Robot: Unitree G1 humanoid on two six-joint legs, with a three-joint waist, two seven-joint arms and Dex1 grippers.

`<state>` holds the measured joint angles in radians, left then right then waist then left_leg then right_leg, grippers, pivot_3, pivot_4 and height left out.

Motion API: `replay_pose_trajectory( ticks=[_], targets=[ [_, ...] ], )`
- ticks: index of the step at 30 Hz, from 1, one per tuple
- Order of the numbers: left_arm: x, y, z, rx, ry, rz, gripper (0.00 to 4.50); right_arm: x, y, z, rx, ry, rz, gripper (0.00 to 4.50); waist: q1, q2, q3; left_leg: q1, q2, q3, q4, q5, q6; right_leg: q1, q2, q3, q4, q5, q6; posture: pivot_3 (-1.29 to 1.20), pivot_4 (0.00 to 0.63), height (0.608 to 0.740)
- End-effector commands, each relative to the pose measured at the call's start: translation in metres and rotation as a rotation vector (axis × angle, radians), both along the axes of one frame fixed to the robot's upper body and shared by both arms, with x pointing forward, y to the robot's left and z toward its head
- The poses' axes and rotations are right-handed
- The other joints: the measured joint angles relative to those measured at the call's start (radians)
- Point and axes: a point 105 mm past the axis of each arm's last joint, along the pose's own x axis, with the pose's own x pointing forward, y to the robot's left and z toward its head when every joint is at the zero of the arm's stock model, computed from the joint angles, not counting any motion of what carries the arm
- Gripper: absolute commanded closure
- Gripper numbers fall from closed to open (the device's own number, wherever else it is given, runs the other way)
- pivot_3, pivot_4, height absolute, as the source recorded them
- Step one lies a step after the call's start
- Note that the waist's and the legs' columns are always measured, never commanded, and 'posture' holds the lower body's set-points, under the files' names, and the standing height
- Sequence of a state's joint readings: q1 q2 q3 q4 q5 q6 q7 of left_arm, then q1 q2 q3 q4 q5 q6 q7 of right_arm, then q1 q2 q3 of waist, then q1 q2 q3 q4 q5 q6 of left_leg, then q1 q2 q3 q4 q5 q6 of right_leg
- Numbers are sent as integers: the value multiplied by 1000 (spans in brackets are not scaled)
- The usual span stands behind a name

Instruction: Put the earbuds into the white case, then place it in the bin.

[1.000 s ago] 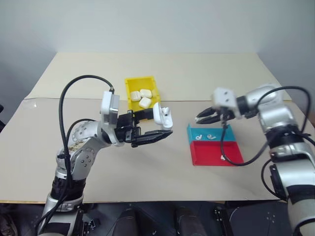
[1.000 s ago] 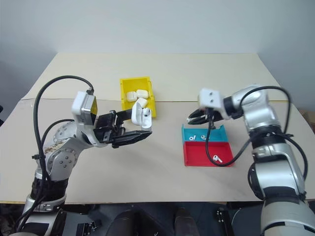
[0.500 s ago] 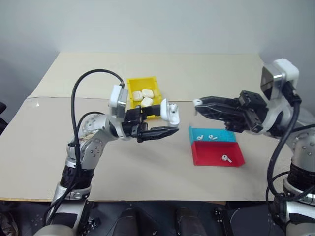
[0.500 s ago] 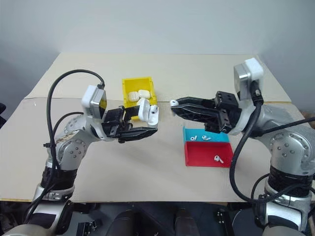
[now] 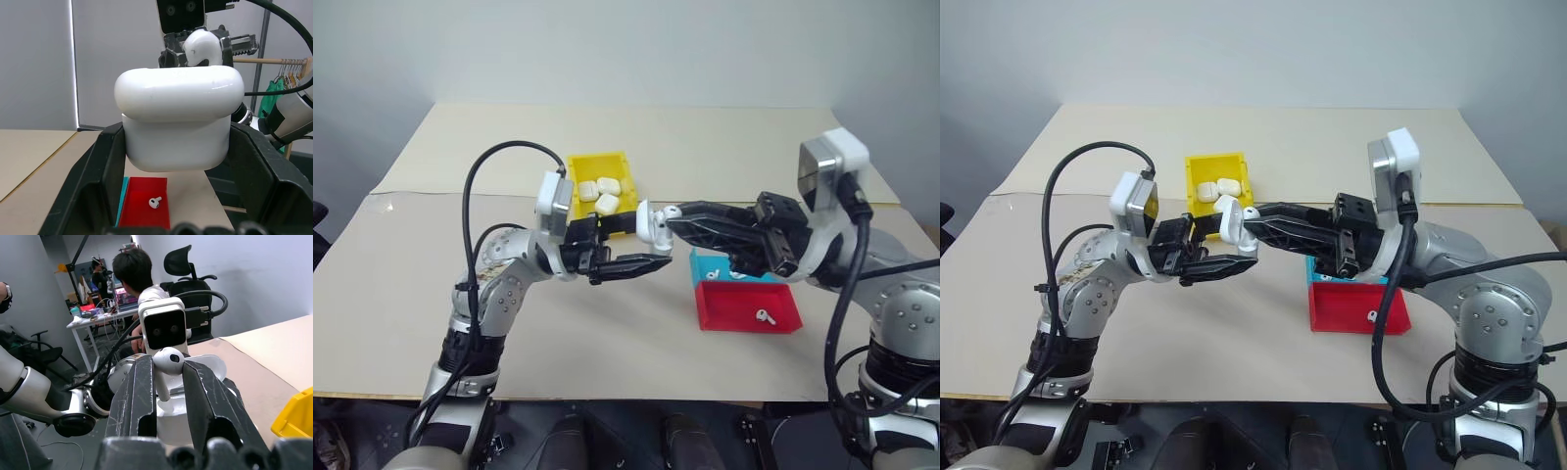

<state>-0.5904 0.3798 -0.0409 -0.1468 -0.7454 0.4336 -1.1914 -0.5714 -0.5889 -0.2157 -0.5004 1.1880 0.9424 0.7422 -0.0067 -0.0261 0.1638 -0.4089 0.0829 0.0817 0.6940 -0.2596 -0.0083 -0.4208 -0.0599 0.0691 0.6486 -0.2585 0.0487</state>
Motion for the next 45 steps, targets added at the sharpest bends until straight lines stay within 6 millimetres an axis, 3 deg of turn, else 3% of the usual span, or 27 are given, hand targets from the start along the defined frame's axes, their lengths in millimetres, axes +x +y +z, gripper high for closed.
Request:
replay_pose_trajectory(
  ticks=[1, 10, 18, 25, 28, 31, 35, 38, 45],
  targets=[
    [-5, 1, 8, -10, -46, -6, 1700, -3, 3, -2, -29, -44, -5, 3880, 0, 0, 0, 0, 0, 0, 0, 0, 0, 0, 0, 0, 0, 0, 0, 0, 150, 740],
    [-5, 1, 8, -14, -44, 3, 1700, 1, 6, -11, -71, -47, -21, 3880, -3, 0, 0, 0, 0, 0, 0, 0, 0, 0, 0, 0, 0, 0, 0, 0, 150, 740],
    [-5, 3, 8, -17, -48, 14, 1700, -3, 0, -10, -94, -73, 11, 1321, -3, 0, 0, 0, 0, 0, 0, 0, 0, 0, 0, 0, 0, 0, 0, 0, 150, 740],
    [-3, 4, 6, -13, -43, 26, 1700, -7, -13, -4, -120, -101, 32, 1321, -3, 0, 0, 0, 0, 0, 0, 0, 0, 0, 0, 0, 0, 0, 0, 0, 150, 740],
    [0, 4, 3, -2, -35, 39, 1700, 0, -22, 2, -130, -130, -7, 1916, -3, 0, 0, 0, 0, 0, 0, 0, 0, 0, 0, 0, 0, 0, 0, 0, 150, 740],
    [6, 3, -3, 27, -33, 67, 1700, 17, -28, 18, -174, -226, -106, 2926, -4, 0, 0, 0, 0, 0, 0, 0, 0, 0, 0, 0, 0, 0, 0, 0, 150, 740],
    [15, -5, -12, 71, -43, 113, 1700, 33, -23, 45, -250, -418, -157, 4331, -8, 0, 0, 1, 0, 0, 0, 0, 0, -1, 0, 1, 0, 0, 0, 0, 150, 740],
    [20, -13, -15, 79, -52, 137, 1700, 37, -7, 54, -376, -569, -97, 4470, -7, 0, 0, 0, 0, 0, 0, 0, 0, -1, 0, 0, -1, 0, 0, 0, 150, 740],
    [22, -19, -10, 62, -74, 126, 1700, 28, 24, 42, -612, -817, 177, 4470, -2, 0, 0, -3, 0, 0, 0, -1, 1, -3, 0, 0, -1, 0, 0, 0, 150, 740]
  ],
)
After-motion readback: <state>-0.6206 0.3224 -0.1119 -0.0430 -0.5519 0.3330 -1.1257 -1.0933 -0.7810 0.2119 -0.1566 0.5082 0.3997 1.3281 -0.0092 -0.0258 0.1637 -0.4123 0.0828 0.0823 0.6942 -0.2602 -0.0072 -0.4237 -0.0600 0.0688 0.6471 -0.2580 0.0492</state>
